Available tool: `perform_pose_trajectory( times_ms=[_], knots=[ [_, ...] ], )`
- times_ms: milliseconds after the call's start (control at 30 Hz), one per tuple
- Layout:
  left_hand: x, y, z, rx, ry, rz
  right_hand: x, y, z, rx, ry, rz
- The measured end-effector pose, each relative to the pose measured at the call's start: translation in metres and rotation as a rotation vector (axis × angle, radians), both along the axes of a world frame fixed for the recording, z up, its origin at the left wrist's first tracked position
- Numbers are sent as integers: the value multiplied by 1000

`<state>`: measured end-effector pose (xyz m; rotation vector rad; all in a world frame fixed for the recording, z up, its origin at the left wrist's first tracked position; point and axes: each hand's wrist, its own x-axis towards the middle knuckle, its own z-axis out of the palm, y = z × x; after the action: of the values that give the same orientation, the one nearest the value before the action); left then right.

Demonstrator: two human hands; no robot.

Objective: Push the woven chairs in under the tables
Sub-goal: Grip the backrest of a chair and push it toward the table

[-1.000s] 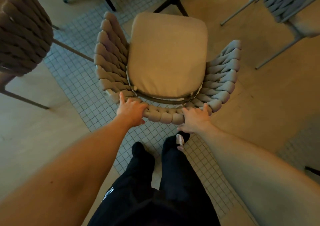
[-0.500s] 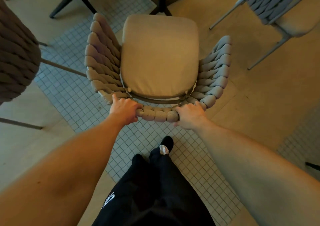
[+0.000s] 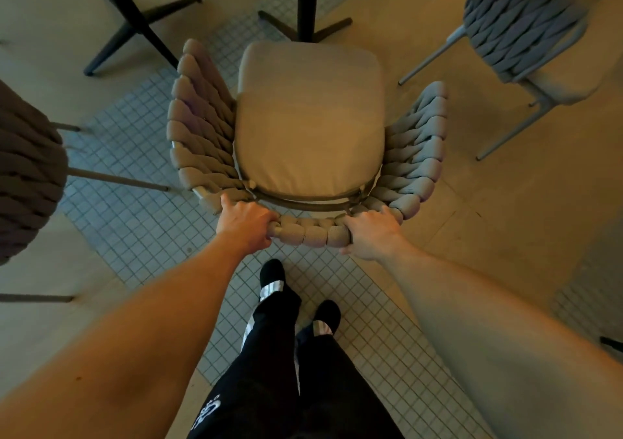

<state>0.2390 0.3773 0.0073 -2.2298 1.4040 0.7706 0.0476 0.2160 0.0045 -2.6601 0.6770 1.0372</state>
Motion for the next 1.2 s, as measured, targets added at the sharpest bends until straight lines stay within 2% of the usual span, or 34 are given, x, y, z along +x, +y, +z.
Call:
perform_pose_trajectory(
  times_ms=[300,533,900,1200],
  knots=[
    [31,-36,-3,35,-2,-1,27,-35,-3,-20,-22,-29],
    [54,-52,0,-24,-23,15,52,-51,-1,-60,-36,-38],
    [65,-57,0,-47,-53,82,77,-61,0,-3,-17,-72],
    [67,-48,1,-144,81,179,86,-69,18,83,-36,-45]
  ],
)
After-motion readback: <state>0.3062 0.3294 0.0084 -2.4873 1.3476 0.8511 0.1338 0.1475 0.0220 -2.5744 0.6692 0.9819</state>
